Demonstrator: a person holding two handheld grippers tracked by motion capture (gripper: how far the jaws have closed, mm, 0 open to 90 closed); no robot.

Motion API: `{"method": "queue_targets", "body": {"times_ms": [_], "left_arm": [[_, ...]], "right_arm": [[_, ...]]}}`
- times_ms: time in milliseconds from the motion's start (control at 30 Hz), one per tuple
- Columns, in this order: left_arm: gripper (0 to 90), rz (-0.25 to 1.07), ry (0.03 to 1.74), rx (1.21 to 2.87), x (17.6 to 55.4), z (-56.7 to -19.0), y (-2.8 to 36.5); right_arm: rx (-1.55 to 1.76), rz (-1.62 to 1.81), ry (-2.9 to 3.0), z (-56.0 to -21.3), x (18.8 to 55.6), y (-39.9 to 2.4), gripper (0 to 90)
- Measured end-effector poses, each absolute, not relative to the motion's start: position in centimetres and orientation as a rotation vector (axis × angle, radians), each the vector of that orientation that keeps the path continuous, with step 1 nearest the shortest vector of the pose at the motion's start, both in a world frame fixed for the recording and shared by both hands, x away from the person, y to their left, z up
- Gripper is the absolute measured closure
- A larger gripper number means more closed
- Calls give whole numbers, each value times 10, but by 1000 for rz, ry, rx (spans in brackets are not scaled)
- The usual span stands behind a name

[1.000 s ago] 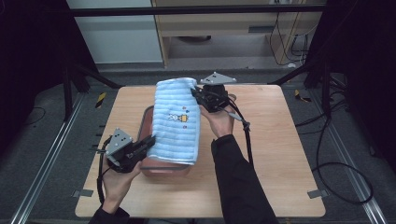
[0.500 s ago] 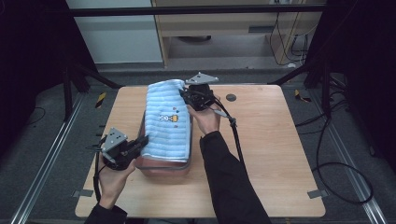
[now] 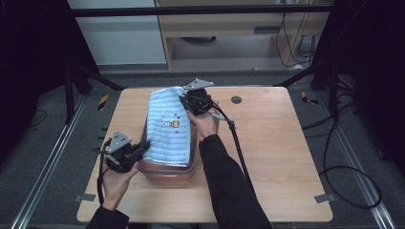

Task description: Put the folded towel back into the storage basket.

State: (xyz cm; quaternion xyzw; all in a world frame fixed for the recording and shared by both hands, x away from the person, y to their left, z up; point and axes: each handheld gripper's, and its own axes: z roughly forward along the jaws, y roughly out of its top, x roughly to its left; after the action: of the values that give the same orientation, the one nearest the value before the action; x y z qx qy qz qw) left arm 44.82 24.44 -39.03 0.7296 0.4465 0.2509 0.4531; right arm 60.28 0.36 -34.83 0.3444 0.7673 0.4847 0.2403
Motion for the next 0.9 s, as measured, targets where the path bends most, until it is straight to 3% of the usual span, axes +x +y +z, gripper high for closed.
{"method": "queue_targets", "body": {"times_ms": [900], "left_arm": [[859,628,1141,1941,452,-427,239]], "right_arm": [[989,1246,2182,-399,604,9,833]]}}
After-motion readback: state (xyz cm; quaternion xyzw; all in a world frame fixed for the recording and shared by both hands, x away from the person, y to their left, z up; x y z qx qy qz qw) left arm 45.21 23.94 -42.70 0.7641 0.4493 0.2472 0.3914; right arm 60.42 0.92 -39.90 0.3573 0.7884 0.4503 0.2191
